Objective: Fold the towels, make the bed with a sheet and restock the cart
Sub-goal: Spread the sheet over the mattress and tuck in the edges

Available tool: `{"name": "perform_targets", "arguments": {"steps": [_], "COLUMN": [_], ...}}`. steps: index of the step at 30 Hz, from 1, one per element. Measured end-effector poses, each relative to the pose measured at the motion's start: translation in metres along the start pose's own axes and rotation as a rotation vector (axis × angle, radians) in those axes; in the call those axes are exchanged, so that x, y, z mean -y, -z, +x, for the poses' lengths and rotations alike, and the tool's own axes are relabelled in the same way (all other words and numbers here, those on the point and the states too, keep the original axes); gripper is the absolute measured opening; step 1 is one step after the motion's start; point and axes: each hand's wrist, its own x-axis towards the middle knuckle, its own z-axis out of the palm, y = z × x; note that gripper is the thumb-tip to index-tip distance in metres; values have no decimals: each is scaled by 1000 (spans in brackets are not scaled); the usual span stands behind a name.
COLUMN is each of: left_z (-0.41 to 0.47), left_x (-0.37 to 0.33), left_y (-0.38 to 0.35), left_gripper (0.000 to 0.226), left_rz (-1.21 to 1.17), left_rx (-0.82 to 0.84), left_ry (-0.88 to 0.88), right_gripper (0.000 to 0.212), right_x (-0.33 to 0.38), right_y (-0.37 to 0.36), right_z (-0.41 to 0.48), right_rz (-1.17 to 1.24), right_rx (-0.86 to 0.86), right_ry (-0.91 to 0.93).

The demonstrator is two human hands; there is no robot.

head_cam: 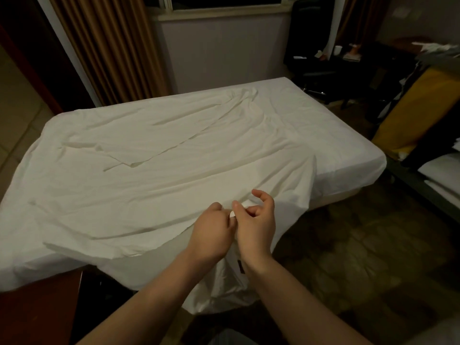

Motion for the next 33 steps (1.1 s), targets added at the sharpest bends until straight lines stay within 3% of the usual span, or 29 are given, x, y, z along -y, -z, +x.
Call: {"name": "perform_targets", "arguments": {"steps": [6, 9, 12, 16, 21, 27, 33], "left_z": [-4, -2, 5, 15, 24, 35, 45], "left_x": [-10, -16, -15, -10, -9, -6, 3], "left_y": [-2, 12, 18, 20, 27, 37, 45], "left_gripper": [44, 40, 41, 39, 44, 45, 45], "left_rz": [-13, -35, 8, 14, -9, -25, -69], "left_rx": [-58, -81, -58, -50, -38, -60, -93], "left_ry": [-61, -77, -43, 25, 0, 41, 84], "right_gripper": [29, 35, 42, 27, 31, 14, 9], "right_x": [-16, -34, -50, -62, -69, -60, -55], "right_y": [16, 27, 30, 32, 29, 36, 72], "right_z": [2, 5, 7, 14, 23, 38, 49], "right_rz": [227, 229, 85, -57, -166, -280, -655], "right_rx": [-34, -37, 20, 131, 93, -3, 51], "right_ry": [-173, -245, -275, -265, -84, 122, 361]}}
